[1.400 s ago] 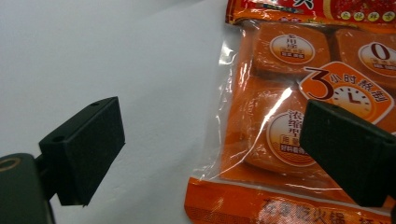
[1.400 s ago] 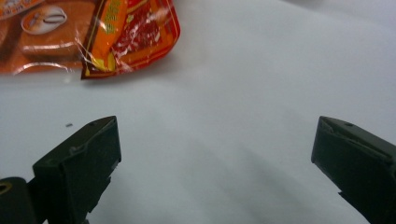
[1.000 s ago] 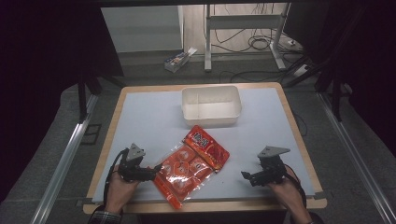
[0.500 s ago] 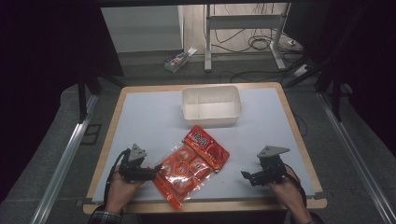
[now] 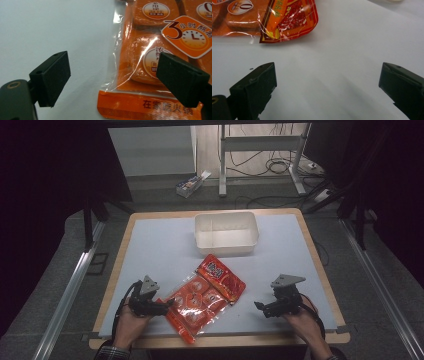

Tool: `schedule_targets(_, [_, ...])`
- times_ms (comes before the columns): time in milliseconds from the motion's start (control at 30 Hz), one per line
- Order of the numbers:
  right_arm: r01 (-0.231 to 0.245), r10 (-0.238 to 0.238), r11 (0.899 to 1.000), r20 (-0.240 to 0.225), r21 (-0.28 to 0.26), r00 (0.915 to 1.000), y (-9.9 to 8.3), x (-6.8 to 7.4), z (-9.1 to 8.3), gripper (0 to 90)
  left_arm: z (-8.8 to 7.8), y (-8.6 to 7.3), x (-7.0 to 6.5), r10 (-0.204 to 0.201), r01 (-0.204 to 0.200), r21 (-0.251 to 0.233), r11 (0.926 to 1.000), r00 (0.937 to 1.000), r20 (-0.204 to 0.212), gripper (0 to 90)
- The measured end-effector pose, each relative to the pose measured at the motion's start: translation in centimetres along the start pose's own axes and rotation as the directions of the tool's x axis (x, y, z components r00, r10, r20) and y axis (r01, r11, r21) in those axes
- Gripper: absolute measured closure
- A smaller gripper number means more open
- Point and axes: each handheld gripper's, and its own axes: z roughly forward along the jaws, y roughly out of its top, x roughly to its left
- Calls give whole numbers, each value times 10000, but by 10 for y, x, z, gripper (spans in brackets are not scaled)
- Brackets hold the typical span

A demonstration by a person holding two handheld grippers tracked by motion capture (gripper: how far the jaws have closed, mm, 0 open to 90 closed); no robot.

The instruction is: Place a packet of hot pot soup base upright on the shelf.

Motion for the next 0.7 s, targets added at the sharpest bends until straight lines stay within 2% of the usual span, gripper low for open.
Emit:
schedule_targets(133, [76,-76,10000,-12,-31,10000,4,1,3,13,-1,1,-4,234,-234,9,9997,9997,67,104])
schedule_targets(233, [124,-124,9999,-42,-67,9999,6,1,3,13,-1,0,-5,237,-236,-77,9997,9997,98,96])
schedule_targets(333, [107,-108,9999,-93,-115,9999,9,2,6,13,-1,0,-7,433,-433,-137,9990,9991,4,83])
schedule_targets(467, [106,-109,9998,-151,-183,9998,14,3,10,14,-2,-1,-10,541,-537,-264,9982,9984,146,71])
schedule_targets(700, [184,-189,9996,-225,-204,9996,21,6,18,15,-6,-3,-18,1023,-1014,-318,9943,9944,281,64])
